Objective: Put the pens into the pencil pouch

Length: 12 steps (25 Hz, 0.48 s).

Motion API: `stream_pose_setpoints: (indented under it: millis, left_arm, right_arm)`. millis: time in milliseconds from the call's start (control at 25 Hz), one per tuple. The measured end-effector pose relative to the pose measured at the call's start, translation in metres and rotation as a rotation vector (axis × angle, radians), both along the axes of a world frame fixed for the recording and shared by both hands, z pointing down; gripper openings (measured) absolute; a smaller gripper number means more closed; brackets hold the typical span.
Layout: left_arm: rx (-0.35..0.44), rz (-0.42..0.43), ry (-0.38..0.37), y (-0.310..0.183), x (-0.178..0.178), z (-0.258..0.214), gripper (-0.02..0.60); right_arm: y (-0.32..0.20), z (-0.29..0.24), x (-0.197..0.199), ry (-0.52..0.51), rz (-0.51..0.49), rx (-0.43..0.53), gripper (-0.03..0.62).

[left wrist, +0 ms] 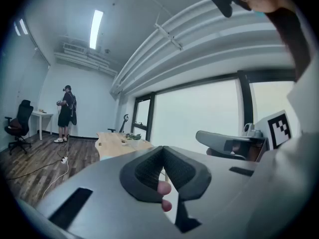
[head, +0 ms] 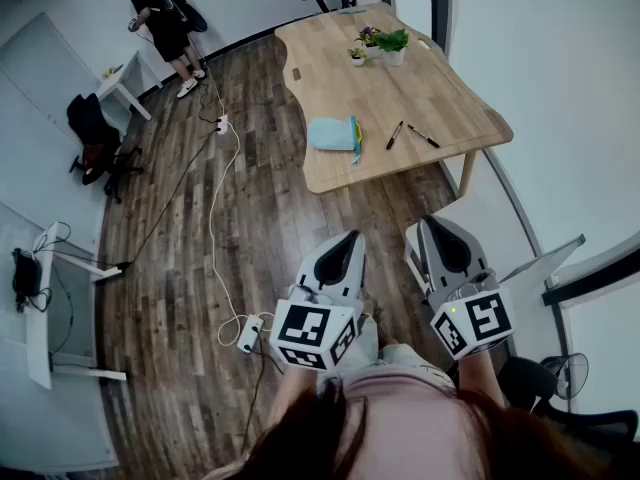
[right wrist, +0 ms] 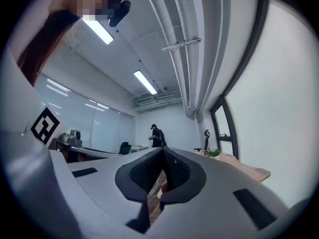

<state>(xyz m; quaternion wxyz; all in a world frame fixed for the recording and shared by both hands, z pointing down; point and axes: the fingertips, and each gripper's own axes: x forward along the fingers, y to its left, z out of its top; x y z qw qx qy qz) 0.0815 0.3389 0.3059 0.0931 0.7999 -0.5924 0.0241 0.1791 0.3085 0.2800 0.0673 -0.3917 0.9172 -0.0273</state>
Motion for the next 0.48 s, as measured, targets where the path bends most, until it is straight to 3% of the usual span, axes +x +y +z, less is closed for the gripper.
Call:
stream_pose_setpoints:
  millis: [480]
  left_arm:
    - [-0.014, 0.032, -0.008, -0.053, -0.026, 0.008, 0.002]
  right_arm:
    - [-0.047, 0.009, -0.025, 0.014, 0.027, -0.021, 0.0]
